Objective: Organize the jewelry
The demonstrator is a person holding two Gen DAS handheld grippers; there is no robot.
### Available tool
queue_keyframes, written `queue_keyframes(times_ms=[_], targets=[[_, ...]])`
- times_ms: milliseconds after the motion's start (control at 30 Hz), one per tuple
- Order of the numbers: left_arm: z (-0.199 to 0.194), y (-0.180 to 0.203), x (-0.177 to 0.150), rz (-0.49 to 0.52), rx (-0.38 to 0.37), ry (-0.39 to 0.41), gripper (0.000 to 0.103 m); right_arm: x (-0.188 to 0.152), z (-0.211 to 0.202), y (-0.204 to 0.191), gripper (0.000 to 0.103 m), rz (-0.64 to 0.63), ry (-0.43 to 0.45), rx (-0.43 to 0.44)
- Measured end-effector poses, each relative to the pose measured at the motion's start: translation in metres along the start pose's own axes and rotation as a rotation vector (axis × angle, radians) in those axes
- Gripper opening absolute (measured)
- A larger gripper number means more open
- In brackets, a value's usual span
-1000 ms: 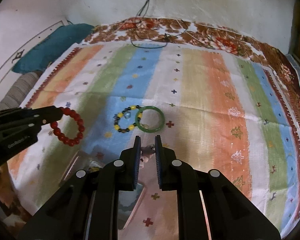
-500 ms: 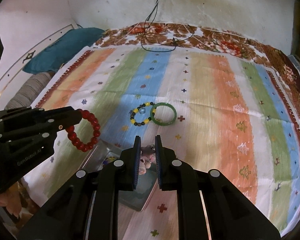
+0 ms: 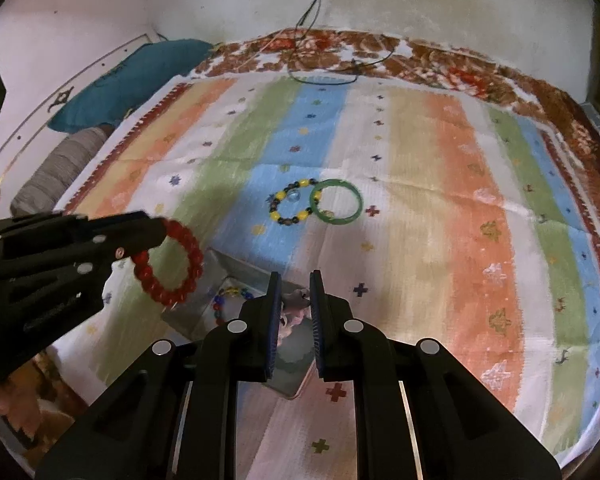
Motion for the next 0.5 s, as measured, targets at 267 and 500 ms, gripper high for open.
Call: queue_keyframes(times_ms=[267,500], targets=[[0.005,-0.009,0.008,-0.005,0.041,0.025,0.033,0.002,0.006,0.012,0.042,0.033,-0.014,-0.014],[0.02,-0.018,0.013,-0.039,0.048,-0.005,0.056,0.006,0.017,0.022,0.053,0.056,-0.035,-0.031]])
Point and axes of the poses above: each gripper's, at about its wrist camera, not at the fingertips, and z roughly the way its jaws point, y to its right, x to its top, the point moved 8 cm from there along z, roughly the way its jaws point, and after that the axes turned 13 degrees about -z, right-handed, at the moved point
